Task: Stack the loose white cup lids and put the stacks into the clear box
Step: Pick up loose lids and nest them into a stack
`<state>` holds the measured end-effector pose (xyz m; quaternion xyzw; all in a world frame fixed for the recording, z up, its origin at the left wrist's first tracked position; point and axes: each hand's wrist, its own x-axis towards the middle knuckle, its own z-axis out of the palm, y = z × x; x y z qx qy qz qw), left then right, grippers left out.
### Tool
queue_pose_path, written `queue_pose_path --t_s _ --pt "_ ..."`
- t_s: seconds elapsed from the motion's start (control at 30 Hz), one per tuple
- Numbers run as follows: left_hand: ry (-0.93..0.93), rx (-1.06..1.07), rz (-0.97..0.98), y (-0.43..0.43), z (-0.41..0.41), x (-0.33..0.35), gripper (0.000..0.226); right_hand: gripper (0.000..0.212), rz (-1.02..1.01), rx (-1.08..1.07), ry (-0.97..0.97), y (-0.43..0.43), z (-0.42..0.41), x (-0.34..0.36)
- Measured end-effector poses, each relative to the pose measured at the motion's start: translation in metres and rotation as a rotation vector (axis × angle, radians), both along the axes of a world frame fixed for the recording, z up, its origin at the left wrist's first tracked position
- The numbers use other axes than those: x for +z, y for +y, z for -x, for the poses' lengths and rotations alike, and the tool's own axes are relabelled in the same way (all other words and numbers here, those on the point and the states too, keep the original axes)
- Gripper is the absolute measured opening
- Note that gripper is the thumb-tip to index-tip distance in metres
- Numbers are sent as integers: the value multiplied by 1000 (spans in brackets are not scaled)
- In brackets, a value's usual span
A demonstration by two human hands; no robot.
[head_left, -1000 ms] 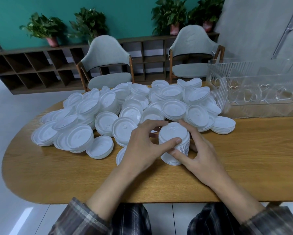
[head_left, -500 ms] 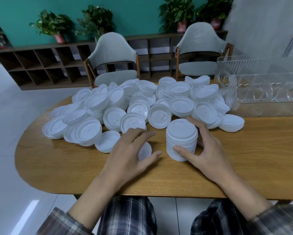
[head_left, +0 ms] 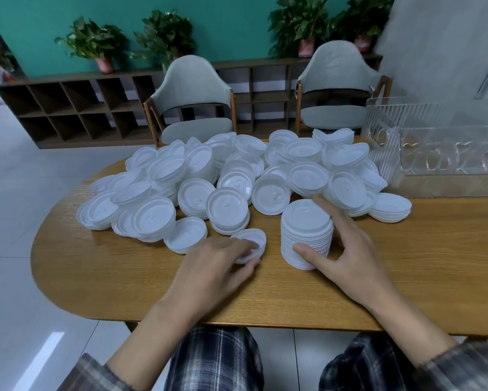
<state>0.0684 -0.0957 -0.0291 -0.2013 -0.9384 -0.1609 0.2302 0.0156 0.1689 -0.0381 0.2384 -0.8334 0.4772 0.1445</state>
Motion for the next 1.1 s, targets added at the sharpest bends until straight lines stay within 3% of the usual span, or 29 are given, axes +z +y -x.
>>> queue_pose_path --t_s 0.2,0.43,0.67,0.77,0.9,1.1 --pt "-54 46 -512 16 9 25 29 78 0 -6 4 0 0 0" --pt "-80 90 -801 32 24 45 42 77 -1 0 17 1 1 0" --pt "-232 58 -1249 48 34 60 43 75 25 13 11 1 4 -3" --pt "-362 19 -1242 56 40 60 40 81 45 22 -2 0 4 -2" --pt "-381 -16 -1022 65 44 53 33 93 80 46 -40 1 4 -3" --pt "-358 26 -883 73 46 44 25 82 56 50 -11 1 3 -2"
